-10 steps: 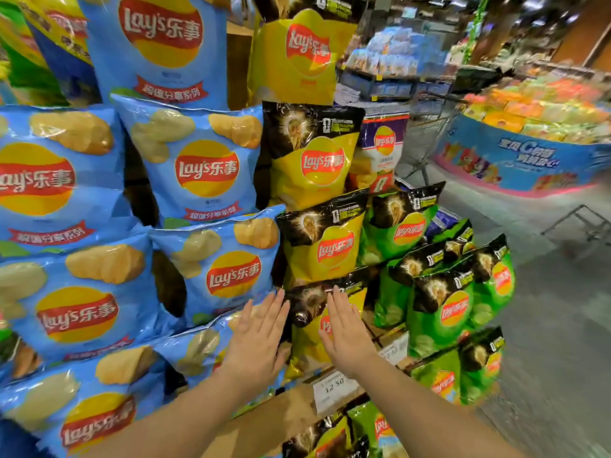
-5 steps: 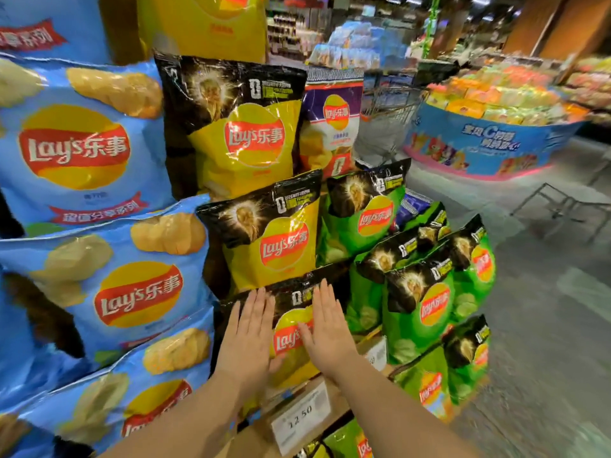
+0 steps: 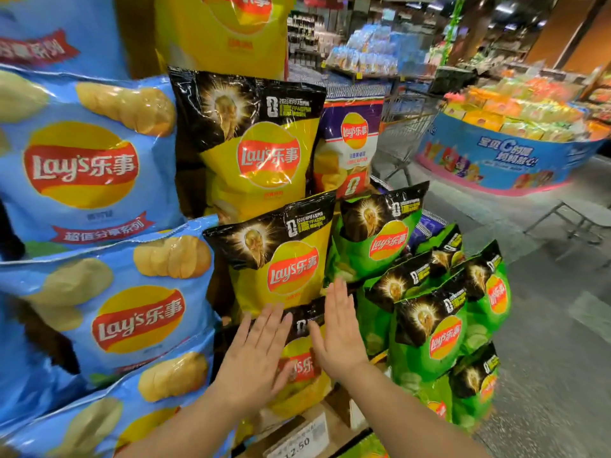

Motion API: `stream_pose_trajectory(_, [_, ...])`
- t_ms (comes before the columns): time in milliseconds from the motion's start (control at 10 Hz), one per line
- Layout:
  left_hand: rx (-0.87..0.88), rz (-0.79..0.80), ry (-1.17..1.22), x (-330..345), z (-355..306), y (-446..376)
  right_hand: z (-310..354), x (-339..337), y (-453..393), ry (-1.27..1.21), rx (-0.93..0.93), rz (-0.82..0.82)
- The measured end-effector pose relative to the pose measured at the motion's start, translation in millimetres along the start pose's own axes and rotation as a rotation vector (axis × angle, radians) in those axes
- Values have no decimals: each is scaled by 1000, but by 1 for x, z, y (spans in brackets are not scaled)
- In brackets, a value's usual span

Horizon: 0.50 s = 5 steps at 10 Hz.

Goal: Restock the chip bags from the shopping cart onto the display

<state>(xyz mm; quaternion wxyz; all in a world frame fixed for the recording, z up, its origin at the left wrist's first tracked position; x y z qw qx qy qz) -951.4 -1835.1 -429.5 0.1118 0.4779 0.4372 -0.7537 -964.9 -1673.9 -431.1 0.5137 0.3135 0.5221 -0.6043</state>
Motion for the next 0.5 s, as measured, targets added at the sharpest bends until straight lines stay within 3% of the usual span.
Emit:
stream_pose_trajectory(100, [2, -50, -110, -10, 17, -47, 14, -31, -49, 27, 3, -57])
stream_pose_trajectory(300, [116, 150, -262, -9, 65, -91, 37, -48, -100, 171, -112, 258])
stream_pose_trajectory(500, [142, 387, -273, -34, 37, -101, 28, -80, -95, 104, -158, 427])
Point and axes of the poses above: each hand's wrist, its own y-axis away from the middle knuckle, its own x-axis out of the palm, z = x × y, the point moved 4 cm from there along -y, towards the middle knuckle, and after that the axes turned 6 degrees about z, right-handed, at the moved point
